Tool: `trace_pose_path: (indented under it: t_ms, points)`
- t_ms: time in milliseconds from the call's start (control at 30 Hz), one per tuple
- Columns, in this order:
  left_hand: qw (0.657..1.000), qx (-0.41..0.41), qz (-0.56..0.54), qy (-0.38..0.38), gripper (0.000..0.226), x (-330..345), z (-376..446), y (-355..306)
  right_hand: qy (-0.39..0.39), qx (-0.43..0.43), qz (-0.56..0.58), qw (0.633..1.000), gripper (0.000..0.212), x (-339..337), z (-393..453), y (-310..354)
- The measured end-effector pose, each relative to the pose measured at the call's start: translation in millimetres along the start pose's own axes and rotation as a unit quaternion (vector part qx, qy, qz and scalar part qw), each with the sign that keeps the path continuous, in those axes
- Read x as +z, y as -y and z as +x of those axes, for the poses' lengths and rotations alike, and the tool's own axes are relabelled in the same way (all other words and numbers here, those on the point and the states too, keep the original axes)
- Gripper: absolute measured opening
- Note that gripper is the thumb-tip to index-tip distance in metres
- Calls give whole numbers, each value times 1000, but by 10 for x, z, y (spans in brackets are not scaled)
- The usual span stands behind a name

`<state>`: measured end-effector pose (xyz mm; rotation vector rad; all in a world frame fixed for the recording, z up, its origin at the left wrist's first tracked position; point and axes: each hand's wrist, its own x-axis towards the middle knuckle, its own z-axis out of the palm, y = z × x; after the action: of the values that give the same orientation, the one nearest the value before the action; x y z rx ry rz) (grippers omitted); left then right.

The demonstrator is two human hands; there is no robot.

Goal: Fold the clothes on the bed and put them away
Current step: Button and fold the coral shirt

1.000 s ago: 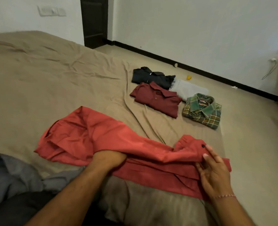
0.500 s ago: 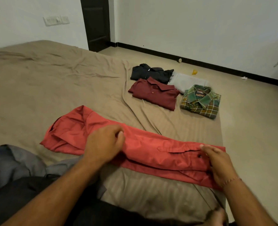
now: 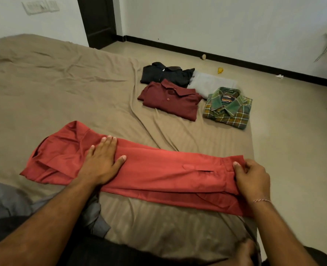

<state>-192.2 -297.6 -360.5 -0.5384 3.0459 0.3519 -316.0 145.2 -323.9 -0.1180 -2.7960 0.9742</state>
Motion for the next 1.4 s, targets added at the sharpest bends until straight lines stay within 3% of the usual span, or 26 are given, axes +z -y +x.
trace_pose_path:
  t_ms: [67, 167, 200, 300, 400, 533, 667, 767, 900, 1067, 1133, 1200, 1267, 1333, 1400]
  points:
    - [1000, -1, 18, -3, 103, 29, -11, 3, 26, 1, -113, 993, 25, 2, -90, -17]
    - [995, -31, 77, -53, 97, -6, -55, -93, 6, -42, -132, 990, 24, -13, -106, 7]
    - [990, -28, 105, -89, 91, -56, -100, -186, -6, -72, -143, 987, 33, -47, -72, 16]
    - [971, 111, 108, -180, 78, -157, -298, -729, 60, -104, -232, 965, 65, -185, 106, 10]
    - [952, 265, 1, -152, 78, -1, -640, -1613, 180, -51, -266, 946, 66, -276, 228, -14]
    - [948, 304, -94, 3, 91, 354, -897, -2749, 223, 22, -151, 963, 49, -417, 338, -113]
    - [960, 262, -77, 68, 102, 566, -944, -3265, 295, 71, 59, 951, 19, -510, 310, -219]
    - [966, 235, -85, 73, 106, 720, -959, -3344, 349, 32, 64, 934, 16, -477, 280, -236]
    - [962, 226, -136, 66, 114, 795, -931, -3309, 335, 18, 78, 939, 15, -426, 338, -150]
    - [960, 228, -154, 57, 138, 795, -926, -3256, 365, 69, 211, 904, 17, -402, 317, 57]
    - [953, 198, -226, 24, 135, 782, -929, -3268, 361, 92, 281, 885, 27, -426, 266, 183]
    - [912, 135, -385, -33, 116, 722, -911, -3282, 364, 126, 367, 847, 39, -449, 199, 292]
    - [801, 56, -594, -39, 89, 671, -880, -3250, 388, 132, 417, 812, 50, -449, 125, 377]
    - [686, -9, -725, -56, 61, 641, -863, -3192, 411, 98, 411, 808, 58, -395, 57, 430]
    - [636, -79, -763, -83, 49, 691, -843, -3108, 434, 70, 419, 795, 63, -320, 0, 458]
